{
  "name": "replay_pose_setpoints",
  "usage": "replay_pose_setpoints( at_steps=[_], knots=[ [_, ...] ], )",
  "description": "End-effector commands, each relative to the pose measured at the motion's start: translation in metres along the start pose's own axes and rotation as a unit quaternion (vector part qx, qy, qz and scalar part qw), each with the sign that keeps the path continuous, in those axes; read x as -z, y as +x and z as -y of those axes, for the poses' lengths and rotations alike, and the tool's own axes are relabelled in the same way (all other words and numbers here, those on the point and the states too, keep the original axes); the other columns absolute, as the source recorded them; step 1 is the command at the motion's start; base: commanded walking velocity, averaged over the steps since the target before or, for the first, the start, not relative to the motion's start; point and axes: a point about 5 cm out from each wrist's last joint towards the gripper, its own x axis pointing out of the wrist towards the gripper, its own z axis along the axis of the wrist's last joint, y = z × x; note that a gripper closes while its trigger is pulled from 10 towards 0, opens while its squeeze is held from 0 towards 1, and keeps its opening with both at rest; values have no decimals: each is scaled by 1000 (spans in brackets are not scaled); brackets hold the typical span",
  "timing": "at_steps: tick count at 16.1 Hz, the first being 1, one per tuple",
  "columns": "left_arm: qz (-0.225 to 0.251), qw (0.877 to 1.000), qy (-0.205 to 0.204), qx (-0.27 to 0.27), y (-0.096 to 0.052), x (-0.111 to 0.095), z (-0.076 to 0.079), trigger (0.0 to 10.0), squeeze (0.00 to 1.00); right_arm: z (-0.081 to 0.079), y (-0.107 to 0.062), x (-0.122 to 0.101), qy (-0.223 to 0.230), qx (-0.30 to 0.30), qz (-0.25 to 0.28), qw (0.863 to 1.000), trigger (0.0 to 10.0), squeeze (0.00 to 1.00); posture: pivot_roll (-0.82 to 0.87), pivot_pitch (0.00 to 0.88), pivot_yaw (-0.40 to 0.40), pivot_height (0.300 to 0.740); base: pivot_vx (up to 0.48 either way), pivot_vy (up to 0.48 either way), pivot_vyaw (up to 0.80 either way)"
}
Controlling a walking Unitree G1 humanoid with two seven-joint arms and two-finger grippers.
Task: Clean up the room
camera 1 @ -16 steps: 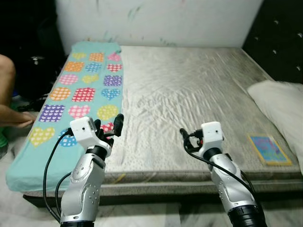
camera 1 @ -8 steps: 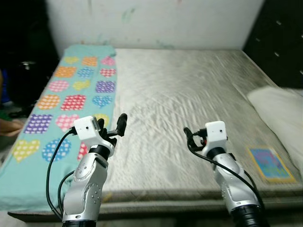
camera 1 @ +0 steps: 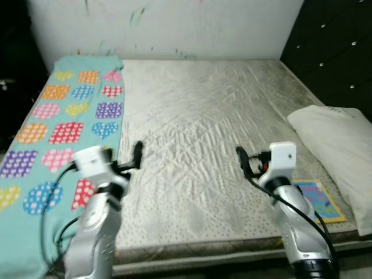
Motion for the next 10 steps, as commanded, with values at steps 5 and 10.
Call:
replay_pose_setpoints(
  at_steps=[5, 10],
  knots=[
    [-5, 1000, 2, -3, -10, 1, 6, 10000, 0, -8, -8, -3, 9, -19, -12, 1000, 10000, 0, -29, 56, -60, 740, 0, 0, 0],
    [-2, 1000, -6, -21, -11, 0, 1, 10000, 0, -3, -15, -10, 15, -7, -6, 1000, 10000, 0, -44, 39, -56, 740, 0, 0, 0]
  ],
)
